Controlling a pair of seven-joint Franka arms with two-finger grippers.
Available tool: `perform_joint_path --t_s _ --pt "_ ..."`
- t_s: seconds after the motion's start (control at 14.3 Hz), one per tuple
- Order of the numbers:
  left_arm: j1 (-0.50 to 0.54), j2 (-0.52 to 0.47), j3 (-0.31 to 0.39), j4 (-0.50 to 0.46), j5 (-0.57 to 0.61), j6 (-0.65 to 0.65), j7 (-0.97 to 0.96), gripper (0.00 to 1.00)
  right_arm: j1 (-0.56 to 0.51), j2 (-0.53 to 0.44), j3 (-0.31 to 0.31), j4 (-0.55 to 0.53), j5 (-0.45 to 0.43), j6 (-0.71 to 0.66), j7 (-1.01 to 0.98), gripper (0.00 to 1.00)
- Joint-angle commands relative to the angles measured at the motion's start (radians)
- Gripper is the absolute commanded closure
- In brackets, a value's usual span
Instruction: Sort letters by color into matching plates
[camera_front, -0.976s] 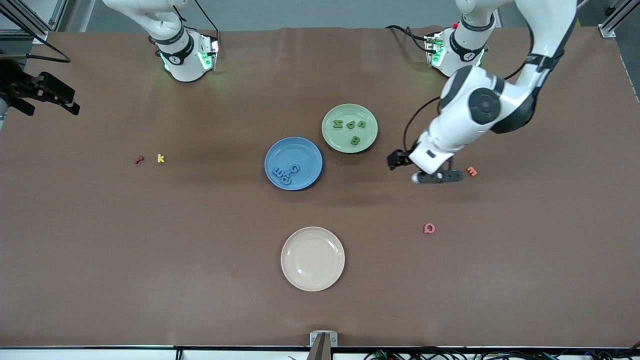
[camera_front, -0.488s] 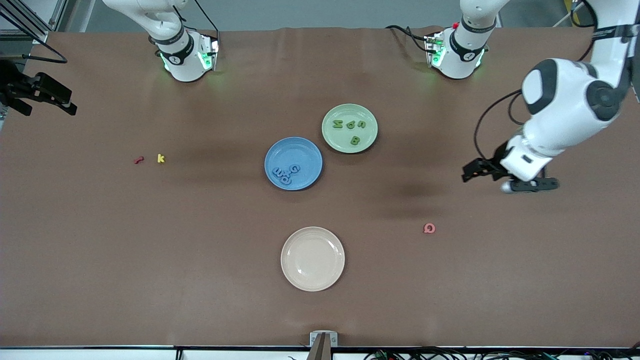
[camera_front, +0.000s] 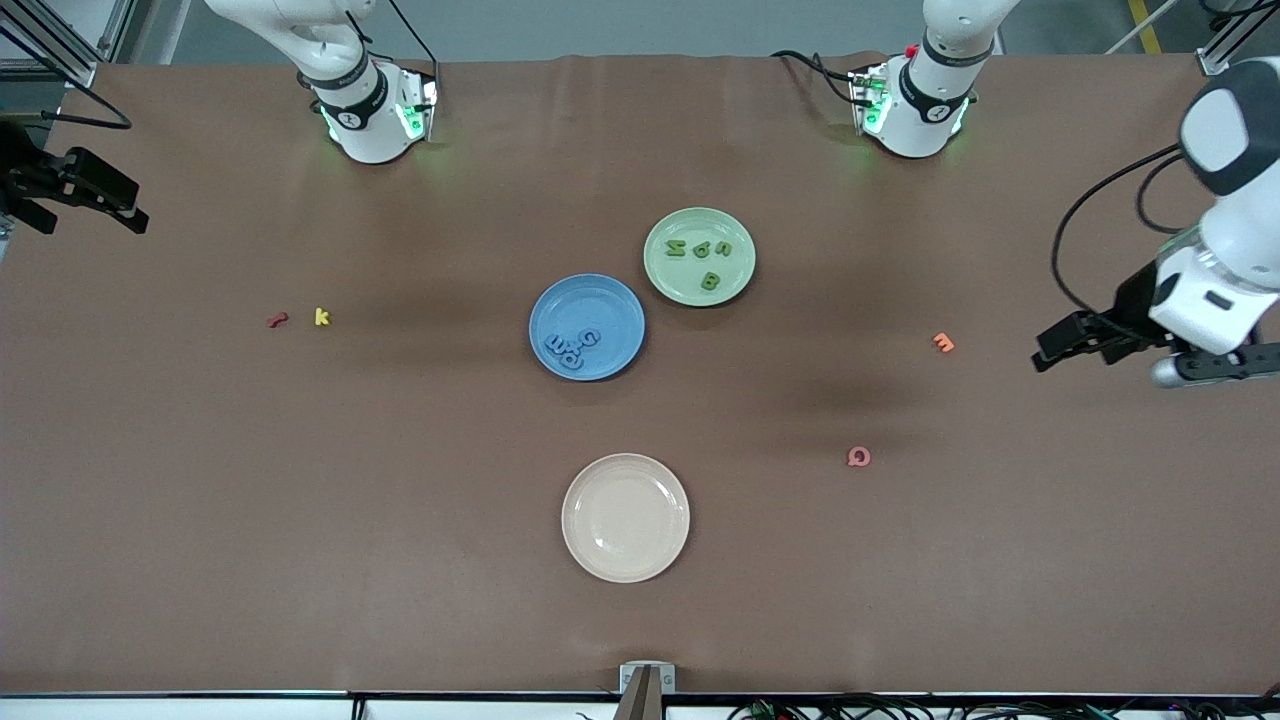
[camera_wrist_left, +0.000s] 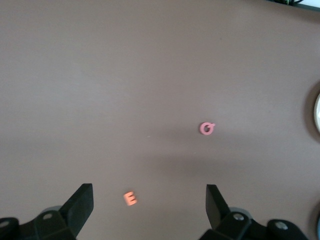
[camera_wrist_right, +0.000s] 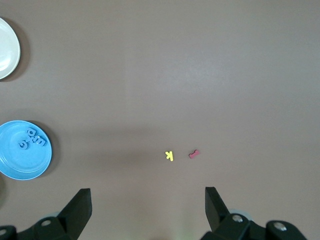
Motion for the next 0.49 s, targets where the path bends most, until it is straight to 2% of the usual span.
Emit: perform_joint_path --t_s 0.0,0.42 --pt "0.001 -0.013 0.037 0.101 0.018 -0.143 0.080 0.01 -0.008 -0.013 0.006 -0.011 -0.009 0.006 -0.012 0.00" --pt "0.001 -0.036 0.096 0.238 0.018 -0.304 0.137 0.01 -0.011 -0.010 0.003 -0.011 -0.003 0.008 -0.027 0.00"
